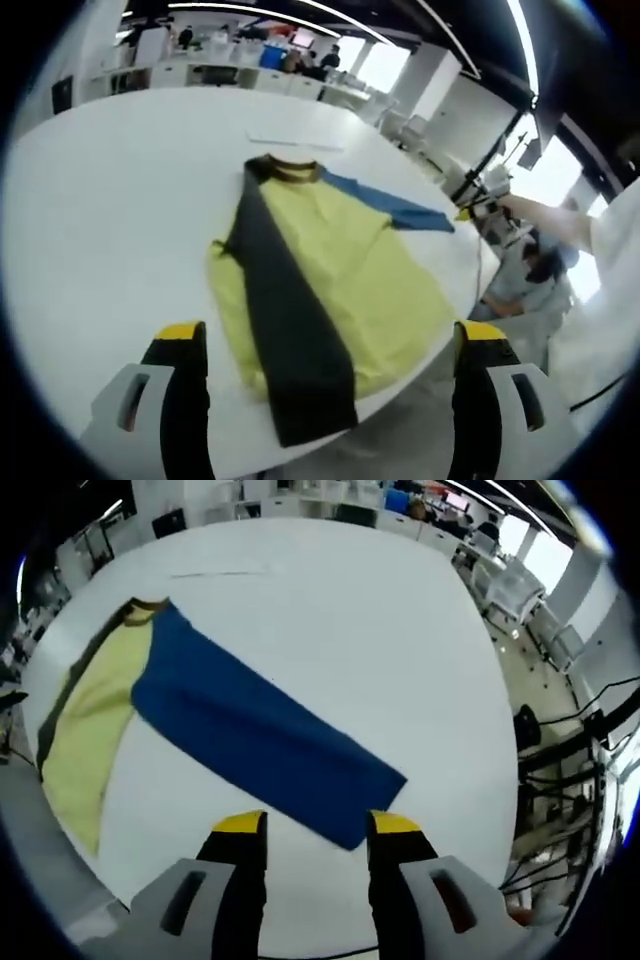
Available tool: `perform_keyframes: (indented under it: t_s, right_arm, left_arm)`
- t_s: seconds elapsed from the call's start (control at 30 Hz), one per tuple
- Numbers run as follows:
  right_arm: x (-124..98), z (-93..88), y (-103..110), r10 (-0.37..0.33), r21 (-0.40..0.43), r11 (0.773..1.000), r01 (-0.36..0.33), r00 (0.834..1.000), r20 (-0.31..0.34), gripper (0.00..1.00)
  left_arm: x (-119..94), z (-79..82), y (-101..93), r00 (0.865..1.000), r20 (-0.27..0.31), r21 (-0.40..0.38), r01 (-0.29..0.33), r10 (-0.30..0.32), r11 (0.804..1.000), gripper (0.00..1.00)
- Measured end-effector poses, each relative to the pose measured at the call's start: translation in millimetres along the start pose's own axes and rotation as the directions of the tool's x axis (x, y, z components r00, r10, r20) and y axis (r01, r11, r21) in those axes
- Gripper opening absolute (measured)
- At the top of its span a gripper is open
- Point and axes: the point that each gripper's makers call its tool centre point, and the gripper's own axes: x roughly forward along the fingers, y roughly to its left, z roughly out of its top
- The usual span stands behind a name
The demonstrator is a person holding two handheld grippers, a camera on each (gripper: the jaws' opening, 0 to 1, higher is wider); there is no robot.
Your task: Fold the garment on the visible template until the final outline fits inside the template.
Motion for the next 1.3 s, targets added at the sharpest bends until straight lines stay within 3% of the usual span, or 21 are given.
perform_keyframes:
  t_s: [0.27,0.73,1.3]
  right_arm:
    - [-10.3,9.8,12.8,0.017,-0.007,1.000,-0.017,0.998,0.053,0.44]
    - [-45.3,26.0,65.0,0.054,-0.068,0.997,-0.044,0.986,0.159,0.59]
    - [-72.0,26.6,113.4,0.105,-0.094,0.992,-0.084,0.963,0.247,0.72]
  left_arm:
    - [-5.9,-2.9,-0.3,1.000,-0.004,0.017,-0.001,0.001,1.000,0.99]
    - [-15.5,-6.5,-4.3,1.000,0.003,0.034,0.005,-0.005,0.999,0.99]
    - [-29.9,-15.5,-6.1,1.000,0.013,0.036,0.000,0.000,0.999,0.99]
